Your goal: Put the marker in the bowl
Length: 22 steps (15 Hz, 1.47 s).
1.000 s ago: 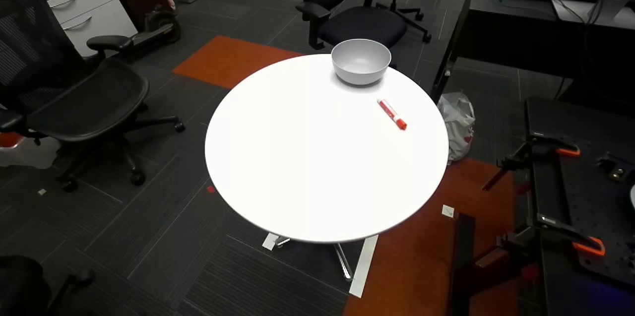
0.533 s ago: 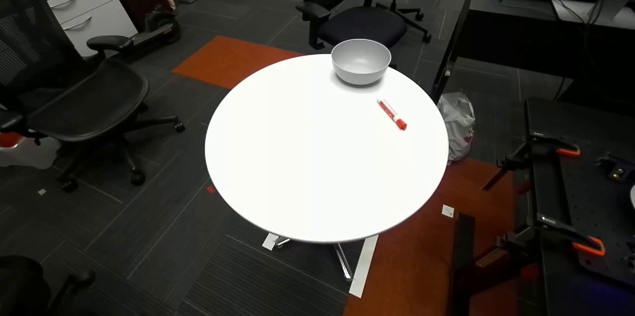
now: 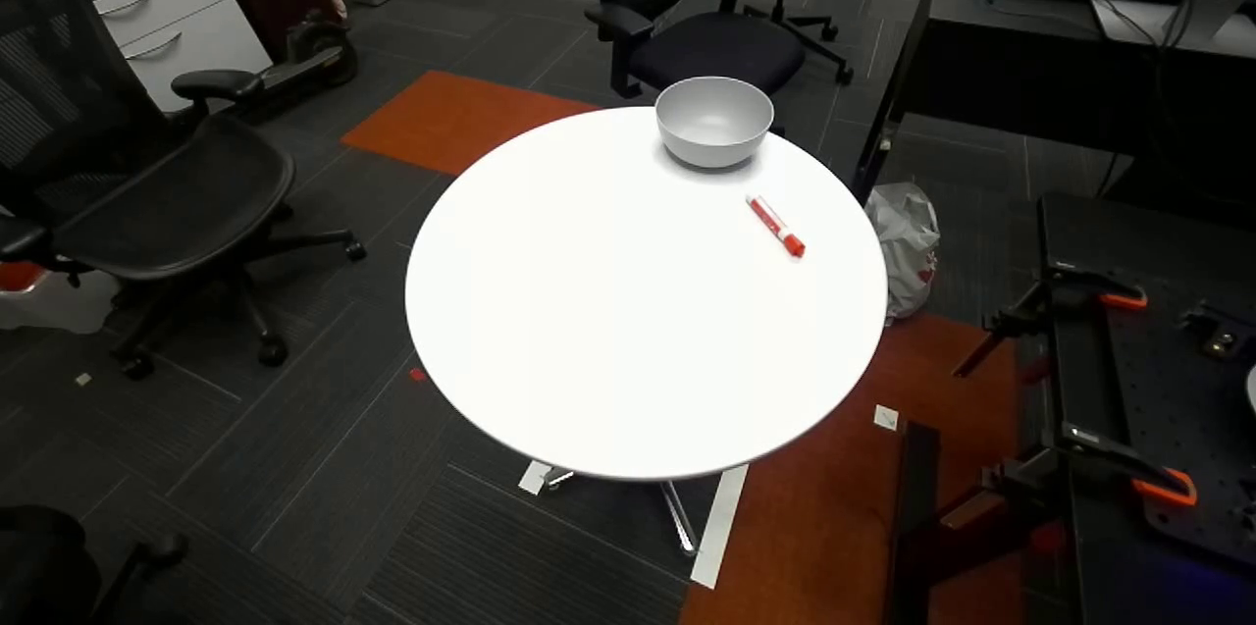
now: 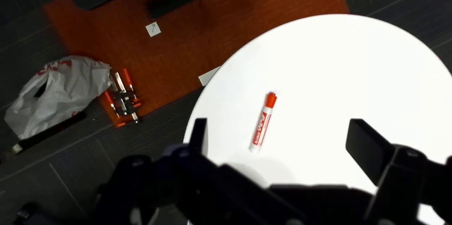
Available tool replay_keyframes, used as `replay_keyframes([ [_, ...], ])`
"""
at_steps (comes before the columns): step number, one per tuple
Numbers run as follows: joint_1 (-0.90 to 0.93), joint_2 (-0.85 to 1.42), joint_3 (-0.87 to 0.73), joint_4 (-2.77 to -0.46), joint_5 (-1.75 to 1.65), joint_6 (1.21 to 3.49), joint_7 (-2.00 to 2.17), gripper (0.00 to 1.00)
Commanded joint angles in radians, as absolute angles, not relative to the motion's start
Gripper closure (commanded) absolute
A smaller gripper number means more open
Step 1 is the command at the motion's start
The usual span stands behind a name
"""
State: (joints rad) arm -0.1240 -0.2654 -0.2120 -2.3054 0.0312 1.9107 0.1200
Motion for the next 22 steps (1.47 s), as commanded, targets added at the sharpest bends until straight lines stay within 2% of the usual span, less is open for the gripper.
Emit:
replay_keyframes([
  [1,-0.152,-0.196,-0.182,-2.36,0.07,2.027,0.246,0.0],
  [10,-0.125,0.06,-0.153,-2.403,0.182,2.432,0.354,0.0],
  [22,-0.063,0.34,-0.16,-2.313,0.133,2.615,0.449,0.0],
])
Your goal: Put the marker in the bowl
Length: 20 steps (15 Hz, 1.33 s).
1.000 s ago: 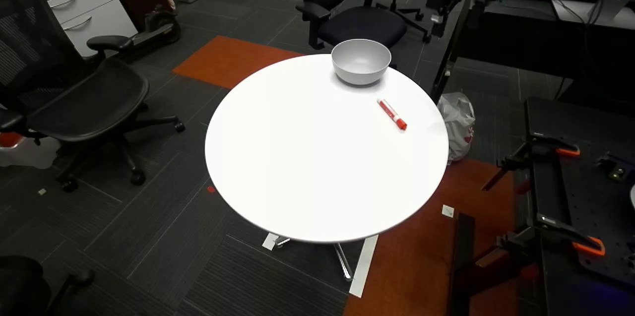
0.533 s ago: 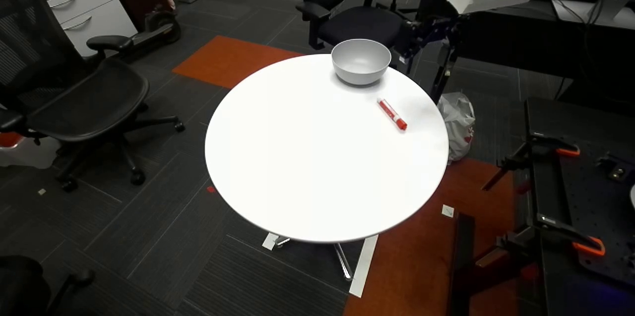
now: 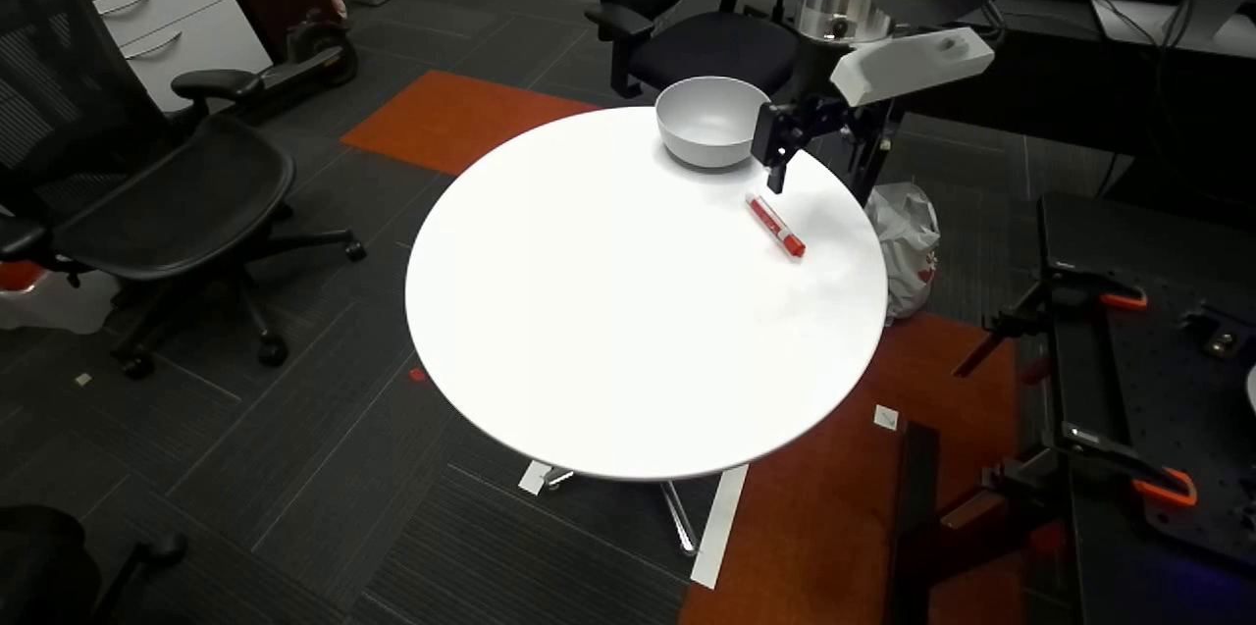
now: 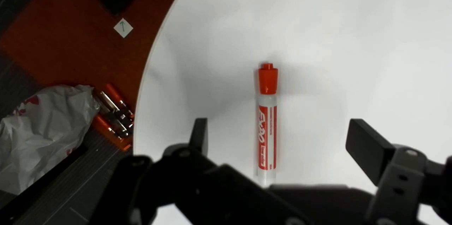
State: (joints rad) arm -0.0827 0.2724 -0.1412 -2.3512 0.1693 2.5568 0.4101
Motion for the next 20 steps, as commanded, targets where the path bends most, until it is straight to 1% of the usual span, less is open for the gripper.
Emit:
replay_keyframes([
  [1,-0.059,0.364,-0.166,-2.306,0.126,2.637,0.45,0.0],
  [6,-0.042,0.465,-0.186,-2.273,0.125,2.732,0.442,0.0],
  [11,-0.016,0.53,-0.202,-2.235,0.129,2.746,0.445,0.0],
  [12,-0.01,0.54,-0.206,-2.229,0.128,2.748,0.447,0.25],
  [13,-0.006,0.546,-0.209,-2.223,0.127,2.747,0.448,0.26],
  [18,0.014,0.568,-0.225,-2.196,0.125,2.739,0.451,0.66],
  [20,0.021,0.568,-0.231,-2.19,0.122,2.737,0.453,0.8],
])
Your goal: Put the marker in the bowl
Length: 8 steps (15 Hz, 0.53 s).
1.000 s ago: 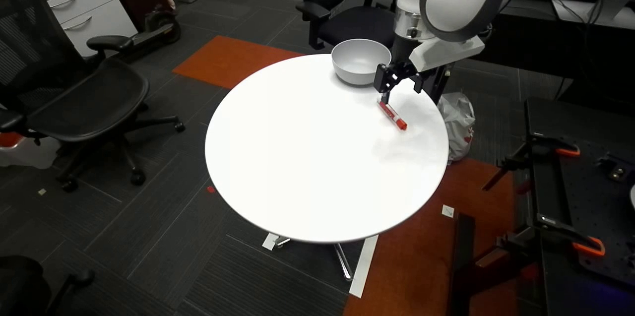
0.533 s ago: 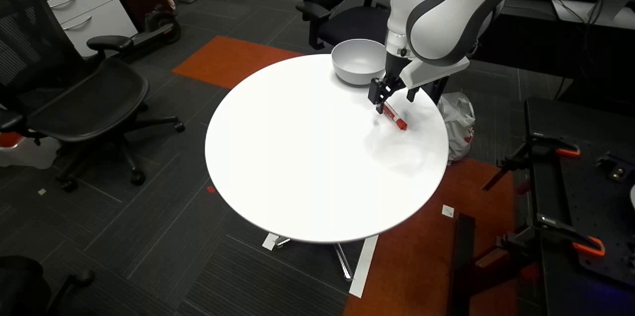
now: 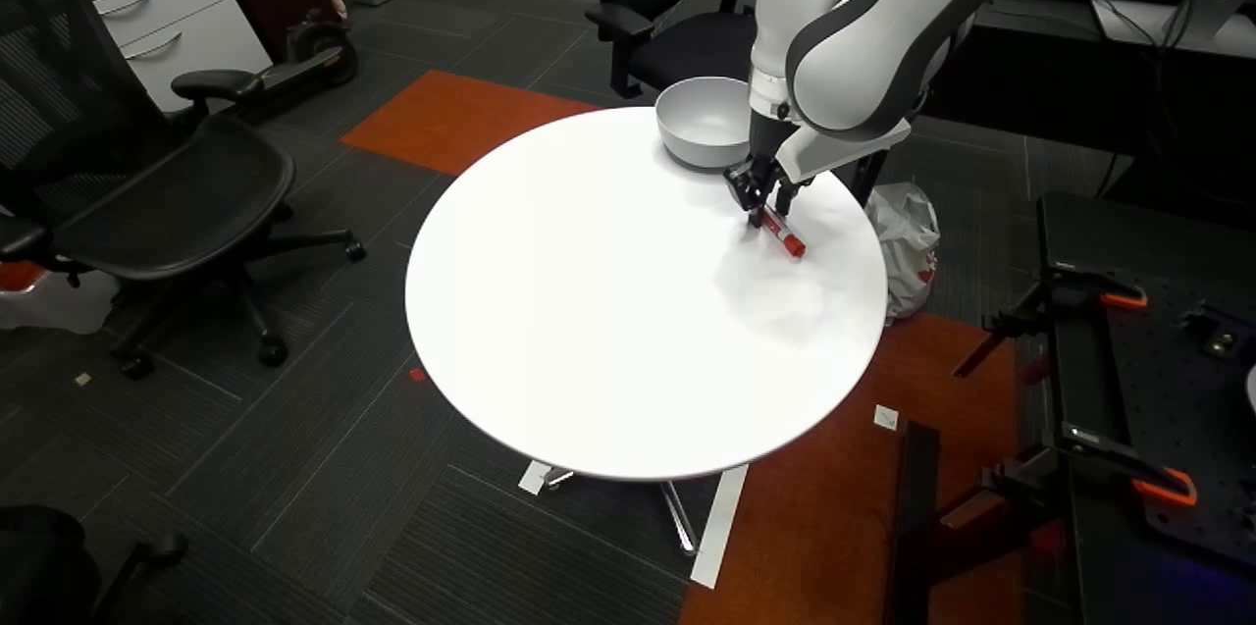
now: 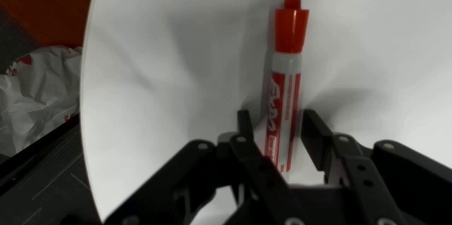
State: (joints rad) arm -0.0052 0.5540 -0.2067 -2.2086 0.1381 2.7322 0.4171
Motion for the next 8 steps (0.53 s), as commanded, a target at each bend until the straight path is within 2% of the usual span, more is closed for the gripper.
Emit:
replay_keyframes([
  [1,0.023,0.567,-0.233,-2.187,0.122,2.734,0.454,0.88],
  [3,0.029,0.546,-0.23,-2.192,0.123,2.729,0.451,1.0],
  [4,0.039,0.524,-0.233,-2.2,0.114,2.732,0.45,0.96],
  [8,0.099,0.44,-0.286,-2.225,0.046,2.735,0.473,0.95],
])
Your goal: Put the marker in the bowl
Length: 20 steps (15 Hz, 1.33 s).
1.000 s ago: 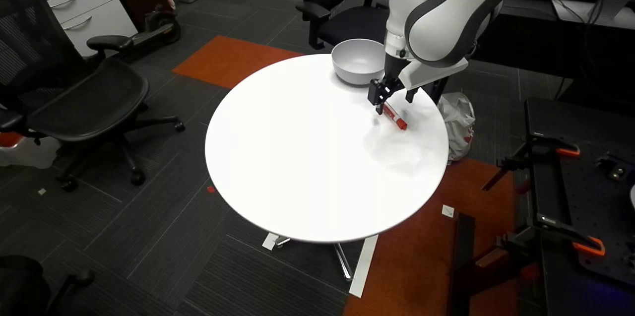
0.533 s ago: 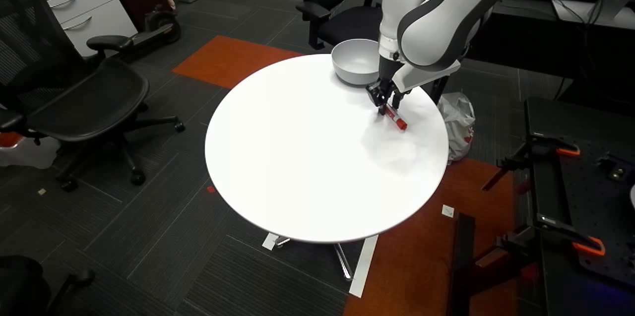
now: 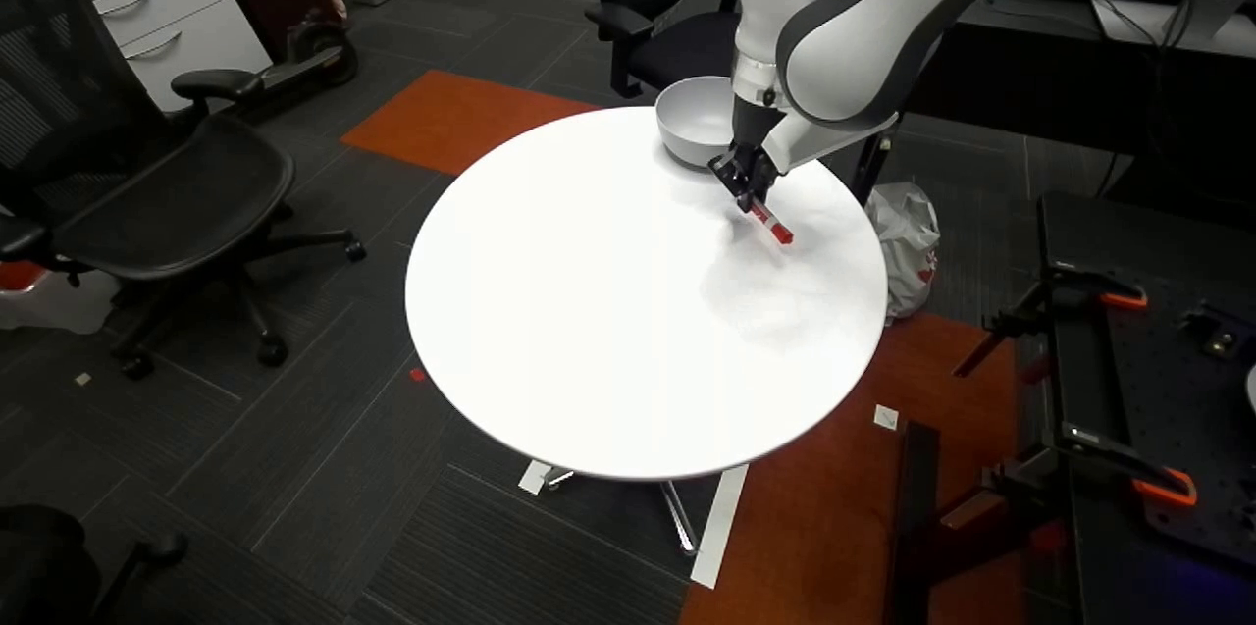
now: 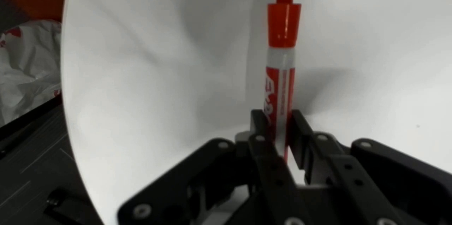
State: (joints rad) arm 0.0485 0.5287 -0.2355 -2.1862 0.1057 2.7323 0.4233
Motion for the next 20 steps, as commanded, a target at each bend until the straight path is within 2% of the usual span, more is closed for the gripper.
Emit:
replay_keyframes([
  [1,0.114,0.414,-0.31,-2.229,0.02,2.734,0.49,0.95],
  [5,0.14,0.35,-0.39,-2.197,-0.09,2.712,0.566,0.95],
  [10,0.099,0.35,-0.407,-2.103,-0.15,2.692,0.599,0.95],
  [15,0.024,0.416,-0.369,-1.979,-0.094,2.652,0.553,0.95],
  [20,-0.088,0.506,-0.278,-1.844,0.021,2.514,0.452,0.95],
])
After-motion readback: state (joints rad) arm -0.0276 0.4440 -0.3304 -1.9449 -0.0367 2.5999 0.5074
